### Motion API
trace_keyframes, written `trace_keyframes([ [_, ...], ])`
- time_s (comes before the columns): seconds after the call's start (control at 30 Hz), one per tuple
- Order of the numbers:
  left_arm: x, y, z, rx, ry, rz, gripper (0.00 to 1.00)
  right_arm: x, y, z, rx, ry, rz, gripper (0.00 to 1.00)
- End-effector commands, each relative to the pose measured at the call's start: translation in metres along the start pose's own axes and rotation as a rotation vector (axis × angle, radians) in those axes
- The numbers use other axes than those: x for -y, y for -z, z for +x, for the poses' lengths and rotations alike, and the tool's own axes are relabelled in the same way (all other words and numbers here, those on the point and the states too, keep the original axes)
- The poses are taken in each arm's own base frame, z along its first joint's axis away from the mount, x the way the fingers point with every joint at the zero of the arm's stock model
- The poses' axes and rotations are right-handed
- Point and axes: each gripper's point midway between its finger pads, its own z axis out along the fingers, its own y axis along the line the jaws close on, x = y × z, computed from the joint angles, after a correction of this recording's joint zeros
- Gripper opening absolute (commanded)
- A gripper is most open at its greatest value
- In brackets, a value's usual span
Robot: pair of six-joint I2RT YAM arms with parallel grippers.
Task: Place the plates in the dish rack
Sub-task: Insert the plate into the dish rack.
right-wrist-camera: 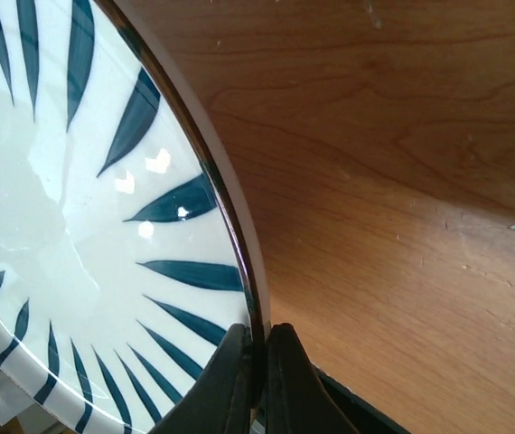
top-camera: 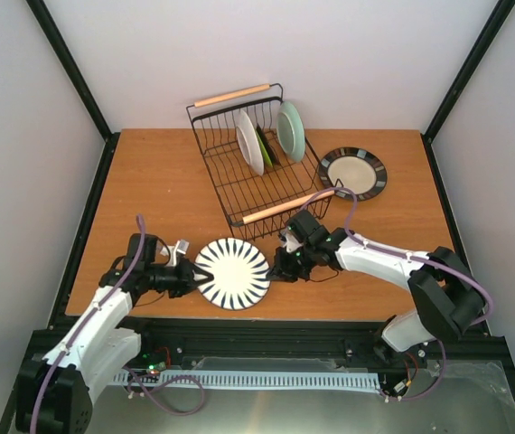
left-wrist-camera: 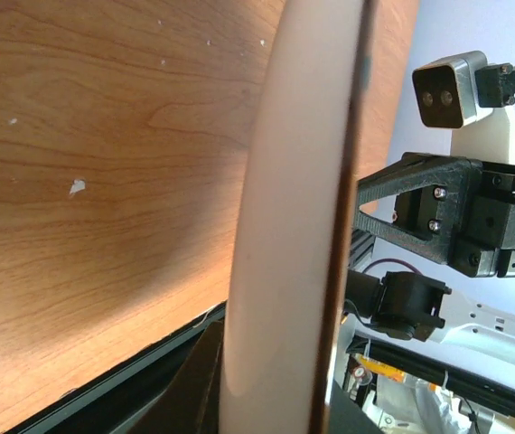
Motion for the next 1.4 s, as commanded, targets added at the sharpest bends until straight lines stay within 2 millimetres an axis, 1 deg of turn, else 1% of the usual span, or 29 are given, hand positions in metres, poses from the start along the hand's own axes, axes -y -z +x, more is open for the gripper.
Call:
trace_keyframes([
  [0.0, 0.008, 0.007, -0.007, 0.039, 0.005, -0.035, 0.01, -0.05, 0.002, 0.0, -0.036, 0.155, -0.183, 0.03],
  [0.1, 0.01, 0.013, 0.0, 0.027, -0.002, -0.056, 0.01, -0.044, -0.001, 0.002, -0.053, 0.17, -0.158, 0.03],
  [0.2, 0.007, 0.02, 0.013, 0.011, 0.013, -0.087, 0.01, -0.034, 0.0, 0.008, -0.076, 0.185, -0.11, 0.03],
  [0.3, 0.003, 0.025, 0.026, 0.007, 0.027, -0.098, 0.01, -0.023, 0.003, 0.016, -0.093, 0.194, -0.072, 0.1],
  [0.37, 0.005, 0.029, 0.029, 0.017, 0.032, -0.093, 0.01, -0.018, 0.006, 0.02, -0.091, 0.2, -0.053, 0.18],
  [0.47, 0.013, 0.035, 0.031, 0.028, 0.029, -0.086, 0.01, -0.017, 0.012, 0.022, -0.075, 0.215, -0.039, 0.27],
  [0.6, 0.027, 0.045, 0.032, 0.039, 0.007, -0.09, 0.01, -0.018, 0.023, 0.024, -0.059, 0.243, -0.016, 0.33],
  [0.7, 0.043, 0.051, 0.029, 0.055, -0.002, -0.064, 0.01, -0.017, 0.033, 0.025, -0.041, 0.271, 0.021, 0.37],
  [0.77, 0.056, 0.059, 0.027, 0.077, -0.012, -0.051, 0.01, -0.022, 0.046, 0.024, -0.001, 0.301, 0.033, 0.4],
  [0.83, 0.072, 0.068, 0.024, 0.098, -0.028, -0.043, 0.0, -0.028, 0.059, 0.023, 0.027, 0.333, 0.048, 0.4],
  [0.97, 0.102, 0.086, 0.019, 0.139, -0.047, -0.035, 0.01, -0.055, 0.097, 0.025, 0.114, 0.45, 0.034, 0.4],
  [1.03, 0.114, 0.095, 0.017, 0.156, -0.051, -0.039, 0.01, -0.07, 0.114, 0.029, 0.153, 0.534, 0.029, 0.4],
  [1.1, 0.124, 0.101, 0.017, 0.162, -0.054, -0.042, 0.01, -0.086, 0.127, 0.037, 0.183, 0.631, 0.037, 0.42],
  [1.23, 0.129, 0.111, 0.022, 0.167, -0.028, -0.07, 0.01, -0.115, 0.141, 0.051, 0.22, 0.809, 0.058, 0.45],
  [1.37, 0.138, 0.119, 0.026, 0.176, -0.009, -0.07, 0.01, -0.141, 0.144, 0.059, 0.258, 0.98, 0.084, 0.51],
])
